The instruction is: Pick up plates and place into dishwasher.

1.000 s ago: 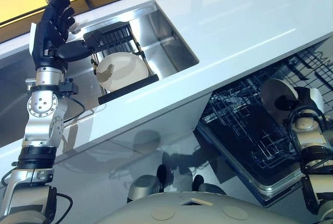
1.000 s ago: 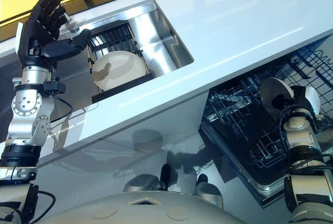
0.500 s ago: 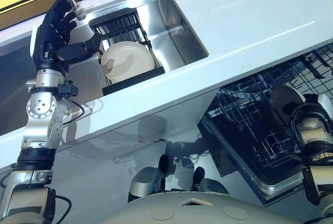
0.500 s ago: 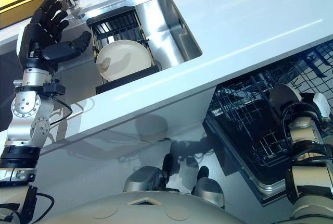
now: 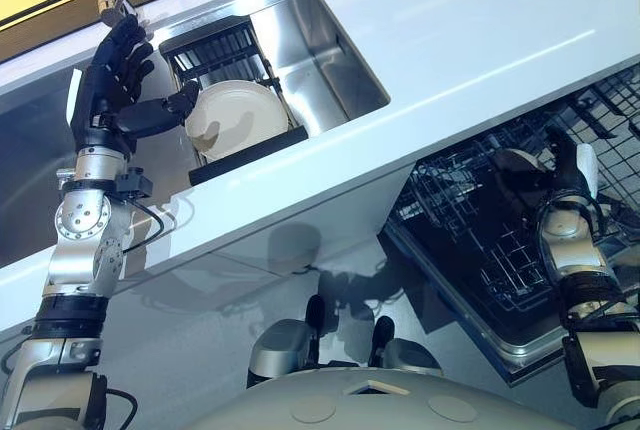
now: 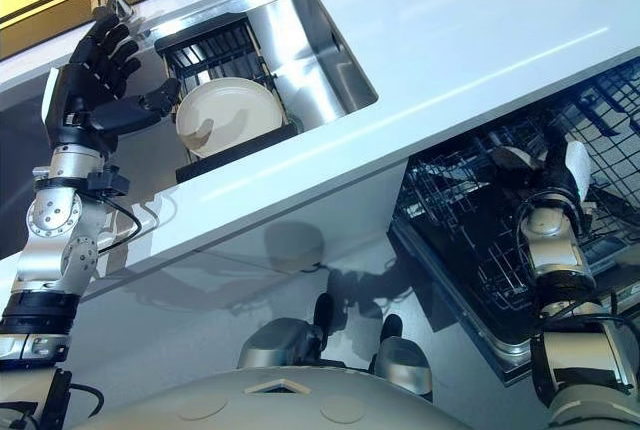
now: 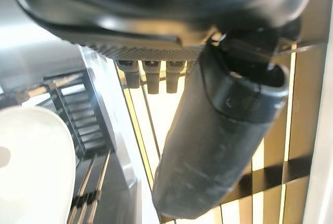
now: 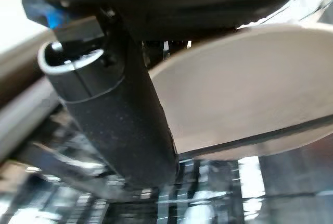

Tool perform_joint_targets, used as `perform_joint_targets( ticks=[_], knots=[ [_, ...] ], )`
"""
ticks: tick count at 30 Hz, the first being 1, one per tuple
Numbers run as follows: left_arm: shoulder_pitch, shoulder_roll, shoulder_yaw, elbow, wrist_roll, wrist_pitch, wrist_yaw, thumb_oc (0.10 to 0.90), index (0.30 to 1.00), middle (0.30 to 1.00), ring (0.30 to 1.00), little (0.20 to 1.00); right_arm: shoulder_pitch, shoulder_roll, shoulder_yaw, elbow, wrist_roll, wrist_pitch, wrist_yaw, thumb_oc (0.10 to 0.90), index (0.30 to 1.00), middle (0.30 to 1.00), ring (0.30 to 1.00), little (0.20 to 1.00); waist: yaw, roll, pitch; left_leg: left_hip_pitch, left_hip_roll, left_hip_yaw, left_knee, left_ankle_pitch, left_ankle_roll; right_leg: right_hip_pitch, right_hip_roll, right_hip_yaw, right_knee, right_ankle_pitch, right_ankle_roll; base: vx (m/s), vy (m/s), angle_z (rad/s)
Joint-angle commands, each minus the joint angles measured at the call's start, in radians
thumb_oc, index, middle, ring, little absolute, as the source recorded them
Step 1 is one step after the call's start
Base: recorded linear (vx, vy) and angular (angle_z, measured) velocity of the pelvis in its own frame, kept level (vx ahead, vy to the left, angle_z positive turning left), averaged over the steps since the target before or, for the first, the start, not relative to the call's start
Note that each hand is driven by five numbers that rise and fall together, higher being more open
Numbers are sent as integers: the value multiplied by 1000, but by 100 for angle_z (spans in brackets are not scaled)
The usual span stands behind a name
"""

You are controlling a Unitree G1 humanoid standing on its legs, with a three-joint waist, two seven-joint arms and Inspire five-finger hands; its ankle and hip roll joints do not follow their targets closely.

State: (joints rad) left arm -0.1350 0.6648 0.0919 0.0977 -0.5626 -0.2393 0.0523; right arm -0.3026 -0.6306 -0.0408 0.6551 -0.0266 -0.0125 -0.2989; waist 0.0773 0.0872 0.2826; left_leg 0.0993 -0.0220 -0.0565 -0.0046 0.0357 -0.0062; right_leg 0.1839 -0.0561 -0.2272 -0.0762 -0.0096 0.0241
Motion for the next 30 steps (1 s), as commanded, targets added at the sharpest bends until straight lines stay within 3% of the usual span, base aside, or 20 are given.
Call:
perform_joint_targets(
  ticks=[1, 13, 20, 25, 30],
  knots=[
    [-5, -7, 116, -66, 26, -121, 7, 800, 900, 900, 900, 900, 20, -91, -70, -136, 69, -123, -19, 800, 900, 900, 900, 900, -17, 0, -123, -73, 39, 19, 139, -96, -77, -109, 36, 13, 265, -205, -27, -87, -8, -20],
    [15, -51, 131, -64, 47, -155, 21, 800, 900, 900, 900, 900, 107, -32, -140, -254, 166, -154, 51, 800, 900, 900, 900, 900, -49, -38, -159, -39, 26, 68, 114, -119, -52, -85, 40, 44, 203, -180, -14, -90, 27, -16],
    [11, -56, 132, -53, 50, -166, 15, 800, 900, 900, 900, 900, 141, 6, -169, -321, 208, -178, 55, 800, 900, 900, 900, 900, -73, -41, -188, -10, 20, 106, 61, -119, -33, -86, 36, 56, 177, -164, 2, -88, 78, -14],
    [1, -62, 129, -22, 62, -184, 16, 800, 900, 900, 900, 900, 184, 74, -195, -373, 253, -257, 47, 800, 900, 900, 900, 900, -101, -36, -207, 14, 7, 142, 23, -125, -11, -87, 31, 76, 150, -140, 21, -81, 143, -18],
    [5, -61, 141, -12, 69, -173, 11, 800, 900, 900, 900, 900, 223, 121, -211, -415, 300, -265, 81, 800, 900, 900, 900, 900, -117, -34, -215, 21, -8, 167, 13, -131, 5, -93, 24, 92, 128, -116, 37, -54, 119, -14]
  ],
)
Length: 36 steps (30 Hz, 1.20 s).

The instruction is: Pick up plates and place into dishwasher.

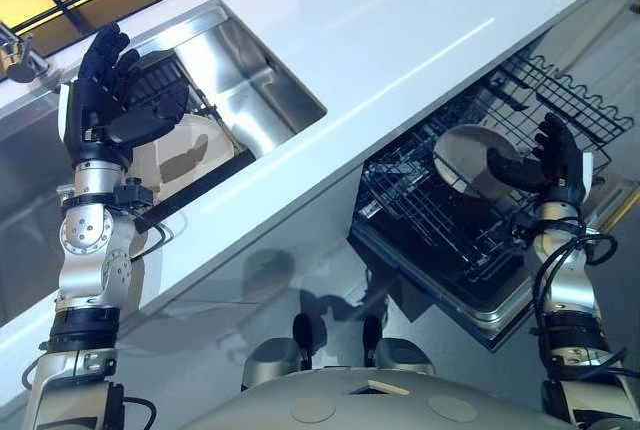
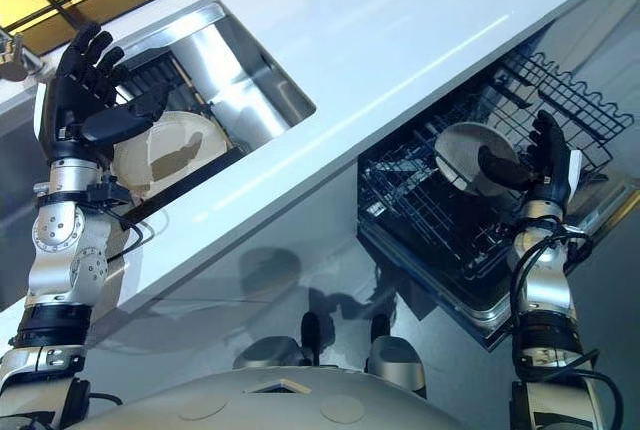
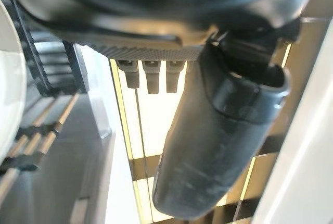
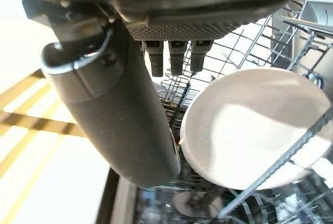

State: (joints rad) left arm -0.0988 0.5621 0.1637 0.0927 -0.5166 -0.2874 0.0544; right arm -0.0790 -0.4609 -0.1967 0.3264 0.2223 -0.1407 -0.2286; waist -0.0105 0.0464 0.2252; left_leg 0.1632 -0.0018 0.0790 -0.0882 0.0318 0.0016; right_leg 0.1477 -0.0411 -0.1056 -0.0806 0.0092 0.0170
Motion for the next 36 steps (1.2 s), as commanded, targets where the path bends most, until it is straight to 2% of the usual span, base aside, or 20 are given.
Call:
perform_joint_targets(
  ticks=[1, 9, 14, 17, 20, 25, 28, 31, 36],
  knots=[
    [-32, 43, 71, 1, 27, -122, 8, 800, 900, 900, 900, 900, 8, -41, -58, -90, 67, -143, 28, 800, 900, 900, 900, 900, -34, 8, -159, -41, -30, 38, 92, -130, 1, -58, 9, -26, 128, -131, 47, -50, 147, -10],
    [-60, 91, 73, 82, 108, -74, 62, 800, 900, 900, 900, 900, 39, 14, -35, -183, 127, -180, 125, 800, 900, 900, 900, 900, -50, 22, -161, -31, -55, 57, 68, -137, 35, -86, -11, -8, 143, -116, 78, -47, 155, -11],
    [-92, 162, 71, 134, 199, -4, 66, 800, 900, 900, 900, 900, 42, 24, 8, -236, 107, -179, 185, 800, 900, 900, 900, 900, -49, 29, -161, -38, -67, 62, 64, -139, 47, -111, -24, -9, 160, -111, 92, -37, 116, -10],
    [-94, 239, 69, 185, 341, 71, 61, 800, 900, 900, 900, 900, 43, 17, 44, -273, 137, -171, 281, 800, 900, 900, 900, 900, -45, 35, -156, -46, -75, 67, 69, -141, 57, -126, -32, -10, 172, -108, 98, -36, 104, -4],
    [-91, 286, 69, 222, 405, 114, 55, 800, 900, 900, 900, 900, 44, 12, 63, -286, 169, -157, 338, 800, 900, 900, 900, 900, -42, 38, -152, -52, -79, 68, 73, -142, 61, -134, -36, -10, 178, -107, 102, -26, 68, -1],
    [-86, 407, 82, 328, 545, 167, 34, 800, 900, 900, 900, 900, 52, -12, 110, -299, 149, -140, 395, 800, 900, 900, 900, 900, -38, 49, -144, -65, -86, 72, 77, -140, 69, -152, -43, -9, 189, -102, 110, -20, 76, 0],
    [-79, 479, 87, 372, 610, 208, -12, 800, 900, 900, 900, 900, 57, -19, 134, -290, 159, -107, 415, 800, 900, 900, 900, 900, -33, 56, -139, -74, -91, 71, 85, -143, 72, -158, -47, -8, 191, -102, 112, -7, 87, 1],
    [-70, 532, 96, 396, 591, 216, -64, 800, 900, 900, 900, 900, 66, -27, 161, -293, 167, -80, 427, 800, 900, 900, 900, 900, -28, 61, -130, -80, -96, 65, 89, -143, 78, -166, -51, -7, 197, -99, 117, -6, 75, 3],
    [-90, 542, 89, 408, 468, 225, -164, 800, 900, 900, 900, 900, 79, -22, 191, -291, 155, -70, 436, 800, 900, 900, 900, 900, -29, 63, -123, -85, -102, 58, 87, -141, 84, -183, -55, -2, 218, -93, 126, 11, 76, 7]
  ],
)
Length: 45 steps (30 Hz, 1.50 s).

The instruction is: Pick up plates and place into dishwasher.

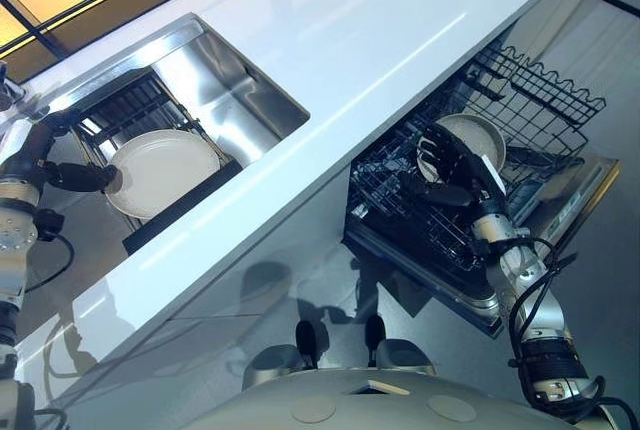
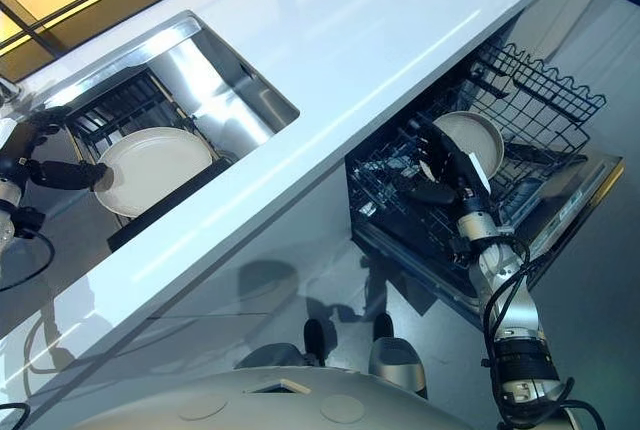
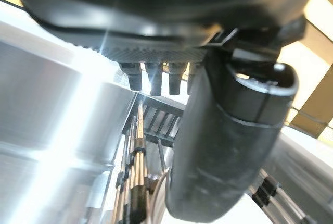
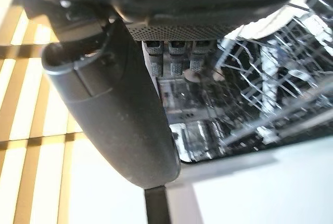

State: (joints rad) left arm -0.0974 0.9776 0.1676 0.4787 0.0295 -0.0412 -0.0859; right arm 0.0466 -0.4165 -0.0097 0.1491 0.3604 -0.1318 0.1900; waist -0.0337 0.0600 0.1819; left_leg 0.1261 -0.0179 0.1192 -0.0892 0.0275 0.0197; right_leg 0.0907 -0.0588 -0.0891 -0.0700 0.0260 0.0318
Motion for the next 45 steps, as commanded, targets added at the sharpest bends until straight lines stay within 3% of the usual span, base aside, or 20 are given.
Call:
perform_joint_targets(
  ticks=[1, 7, 18, 22, 30, 35, 45],
  knots=[
    [-108, 118, 77, 28, -102, -16, -56, 800, 900, 900, 900, 900, -47, -64, 14, -109, 10, -81, 17, 800, 900, 900, 900, 900, -6, 48, -78, -49, -87, 16, 88, -136, 68, -131, -38, -16, 215, -109, 113, 25, 71, 3],
    [-185, 94, 12, 40, -188, -9, -152, 800, 900, 900, 900, 900, -59, -65, 47, -90, -1, -76, 7, 800, 900, 900, 900, 900, -8, 47, -70, -55, -88, 12, 82, -134, 72, -155, -39, -12, 233, -103, 119, 19, 60, 0],
    [-243, 122, -10, 43, -207, -102, 0, 800, 900, 900, 900, 900, -26, -59, 67, -56, -5, -83, 25, 800, 900, 900, 900, 900, -19, 50, -66, -60, -85, 22, 66, -125, 68, -159, -35, 1, 218, -107, 117, 6, 10, 1],
    [-238, 133, 4, 16, -230, -111, 2, 800, 900, 900, 900, 900, -11, -51, 75, -54, -8, -87, 23, 800, 900, 900, 900, 900, -20, 49, -67, -57, -84, 24, 61, -125, 67, -159, -33, 5, 213, -106, 117, 4, -4, -2],
    [-230, 83, -46, -11, -259, 26, -204, 800, 900, 900, 900, 900, -6, -44, 92, -73, -12, -63, 17, 800, 900, 900, 900, 900, -26, 46, -60, -49, -85, 23, 65, -130, 71, -162, -29, 6, 219, -100, 121, 0, 0, 0],
    [-226, 65, -90, 9, -226, 64, -277, 800, 900, 900, 900, 900, -9, -53, 95, -74, -5, -56, 13, 800, 900, 900, 900, 900, -29, 46, -52, -52, -85, 22, 73, -131, 71, -164, -28, 5, 221, -99, 121, -2, -8, -1],
    [-211, 53, -189, -37, -221, 171, -535, 800, 900, 900, 900, 900, -2, -68, 86, -82, 16, -47, 5, 800, 900, 900, 900, 900, -37, 45, -35, -61, -89, 19, 91, -133, 74, -165, -21, 15, 213, -93, 120, 0, 0, 0]
  ],
)
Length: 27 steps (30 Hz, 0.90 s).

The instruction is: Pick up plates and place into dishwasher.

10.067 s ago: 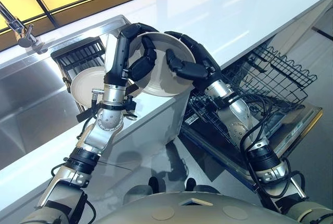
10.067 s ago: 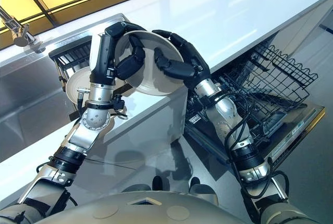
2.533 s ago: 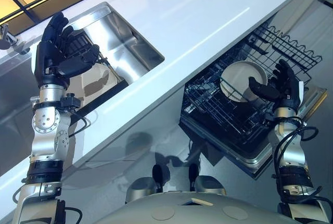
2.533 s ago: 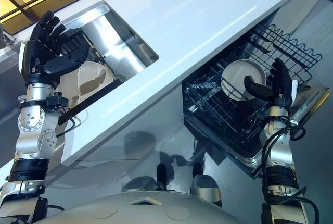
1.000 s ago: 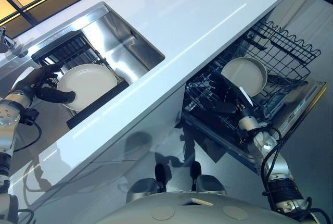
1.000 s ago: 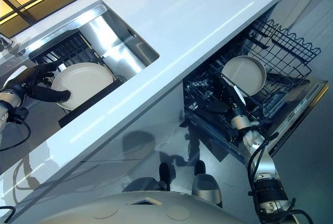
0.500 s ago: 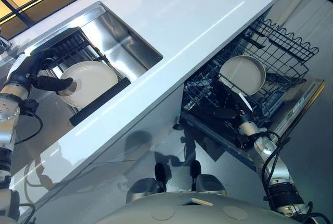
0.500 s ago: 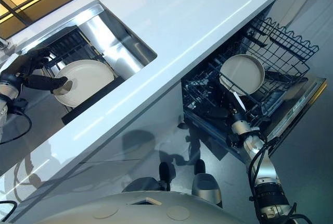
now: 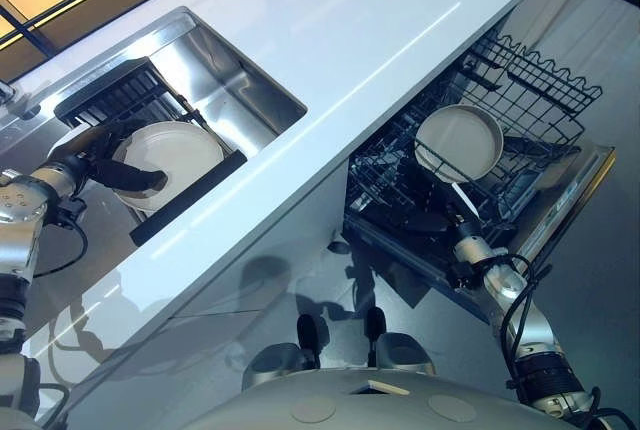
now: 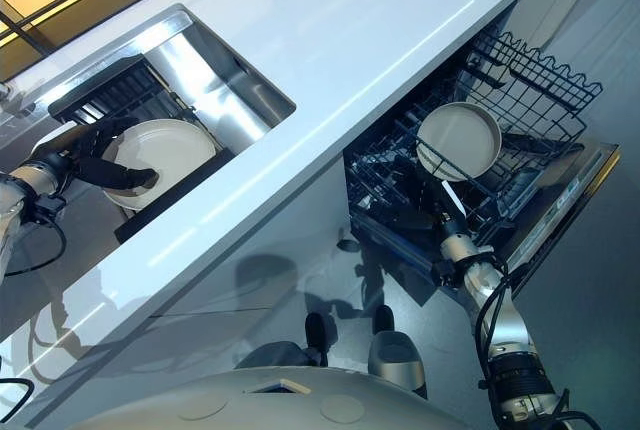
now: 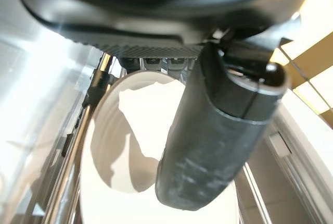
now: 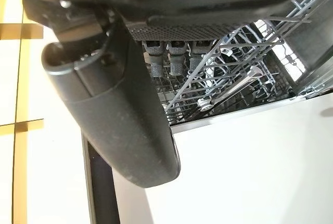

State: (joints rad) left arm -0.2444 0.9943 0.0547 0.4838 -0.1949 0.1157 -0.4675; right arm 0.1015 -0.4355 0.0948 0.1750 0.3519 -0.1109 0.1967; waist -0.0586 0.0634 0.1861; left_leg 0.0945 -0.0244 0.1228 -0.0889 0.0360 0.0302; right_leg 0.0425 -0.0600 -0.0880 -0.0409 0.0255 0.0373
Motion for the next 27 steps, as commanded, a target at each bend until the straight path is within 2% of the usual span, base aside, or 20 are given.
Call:
perform_joint_targets(
  ticks=[1, 3, 4, 5, 6, 7, 11, 15, 27],
  knots=[
    [-64, 35, -89, -54, -14, 42, -172, 800, 900, 900, 900, 900, -56, -51, -16, -109, 27, -69, -4, 800, 900, 900, 900, 900, -13, 41, -38, -31, -82, 16, 92, -141, 63, -117, -20, 15, 183, -91, 114, 0, 0, 0],
    [-61, 29, -95, -69, -31, 76, -214, 800, 900, 900, 900, 900, -57, -54, -17, -108, 30, -69, -5, 800, 900, 900, 900, 900, -12, 41, -36, -31, -83, 15, 94, -140, 63, -117, -19, 16, 181, -89, 115, 0, 0, 0],
    [-57, 26, -96, -81, -58, 92, -231, 707, 820, 820, 820, 807, -58, -54, -17, -108, 31, -67, -7, 800, 900, 900, 900, 900, -12, 41, -35, -31, -83, 15, 94, -141, 63, -116, -18, 17, 180, -89, 115, 0, 0, 0],
    [-51, 17, -99, -99, -103, 114, -235, 523, 662, 662, 662, 623, -57, -54, -18, -107, 34, -65, -7, 800, 900, 900, 900, 900, -12, 40, -33, -31, -83, 14, 96, -141, 63, -115, -18, 17, 178, -89, 114, 0, 0, 0],
    [-49, 4, -95, -106, -134, 108, -239, 350, 514, 514, 514, 450, -57, -53, -19, -107, 35, -60, -6, 800, 900, 900, 900, 900, -12, 41, -33, -32, -84, 14, 96, -141, 64, -115, -18, 17, 178, -89, 114, -7, -28, -3],
    [-45, -16, -91, -133, -221, 107, -220, 100, 300, 300, 300, 200, -58, -47, -17, -101, 33, -61, -5, 800, 900, 900, 900, 900, -11, 40, -33, -30, -83, 14, 96, -142, 63, -114, -18, 16, 177, -90, 114, -3, -25, -4],
    [-26, -74, -70, -200, -335, 51, -146, 100, 300, 300, 300, 200, -53, -29, -11, -84, 26, -73, 2, 800, 900, 900, 900, 900, -10, 39, -37, -25, -82, 15, 96, -143, 60, -106, -17, 14, 175, -96, 112, 0, 0, 0],
    [-17, -106, -52, -234, -352, -21, -90, 100, 300, 300, 300, 200, -55, -20, -10, -74, 39, -73, 3, 800, 900, 900, 900, 900, -7, 35, -46, -23, -80, 12, 94, -141, 56, -98, -16, 13, 174, -103, 107, 0, -6, -1],
    [-17, -88, -35, -237, -378, -46, -131, 100, 300, 300, 300, 200, -62, -24, -26, -71, 50, -106, -8, 800, 900, 900, 900, 900, -2, 36, -64, -6, -78, -4, 82, -140, 55, -75, -11, 7, 171, -116, 98, 2, -7, -1]
  ],
)
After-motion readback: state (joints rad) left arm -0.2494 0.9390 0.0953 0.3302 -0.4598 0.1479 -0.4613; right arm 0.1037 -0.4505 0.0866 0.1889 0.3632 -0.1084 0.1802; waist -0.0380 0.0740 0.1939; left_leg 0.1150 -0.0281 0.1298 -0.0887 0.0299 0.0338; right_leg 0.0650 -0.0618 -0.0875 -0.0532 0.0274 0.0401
